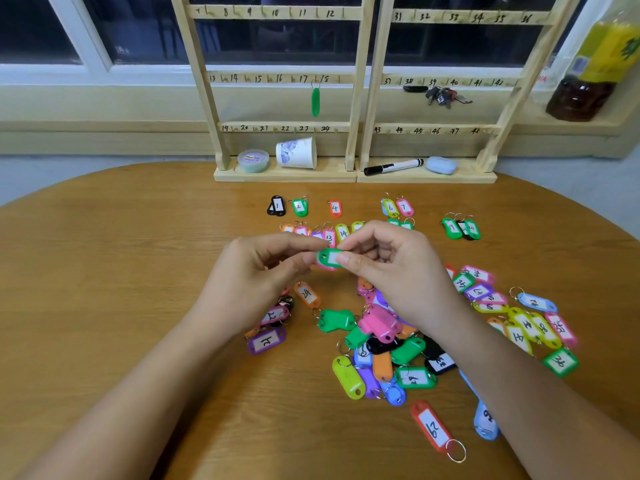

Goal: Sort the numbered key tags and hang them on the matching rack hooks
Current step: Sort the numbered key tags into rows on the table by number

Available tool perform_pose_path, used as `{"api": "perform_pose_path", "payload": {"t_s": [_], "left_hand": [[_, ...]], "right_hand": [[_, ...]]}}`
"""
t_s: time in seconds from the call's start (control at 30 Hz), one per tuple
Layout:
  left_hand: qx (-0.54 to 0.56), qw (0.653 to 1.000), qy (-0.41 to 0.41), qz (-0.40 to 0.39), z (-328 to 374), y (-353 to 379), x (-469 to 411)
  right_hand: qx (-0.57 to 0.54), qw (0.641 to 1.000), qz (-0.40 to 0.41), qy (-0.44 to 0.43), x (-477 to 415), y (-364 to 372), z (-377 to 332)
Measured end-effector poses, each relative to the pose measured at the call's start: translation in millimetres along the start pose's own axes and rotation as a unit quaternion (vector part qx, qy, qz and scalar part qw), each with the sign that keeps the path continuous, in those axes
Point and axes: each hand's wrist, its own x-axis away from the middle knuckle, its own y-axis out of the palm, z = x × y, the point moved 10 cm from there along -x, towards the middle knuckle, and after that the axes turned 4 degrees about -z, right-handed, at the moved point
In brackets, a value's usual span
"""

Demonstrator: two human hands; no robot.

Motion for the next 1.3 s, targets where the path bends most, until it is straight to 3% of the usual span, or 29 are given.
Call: {"api": "perform_pose_path", "payload": {"t_s": [0.17, 0.63, 0.97, 1.17, 1.3], "left_hand": [[0.072, 0.997, -0.012, -0.013, -4, 10, -1], [0.155, 0.987, -0.042, 0.027, -10, 15, 0], [0.189, 0.979, -0.077, -0.021, -12, 28, 0], [0.249, 0.963, -0.081, 0.069, -12, 13, 2], [0.287, 0.948, -0.085, 0.106, -12, 11, 3]], "right_hand": [[-0.029, 0.999, 0.014, 0.007, 0, -1, 2], [0.045, 0.998, 0.023, -0.025, 2, -2, -8], [0.094, 0.995, -0.008, -0.033, -5, 1, -8], [0.072, 0.994, 0.087, -0.01, 1, -17, -8], [0.044, 0.998, 0.03, 0.019, 1, -5, -4]]}}
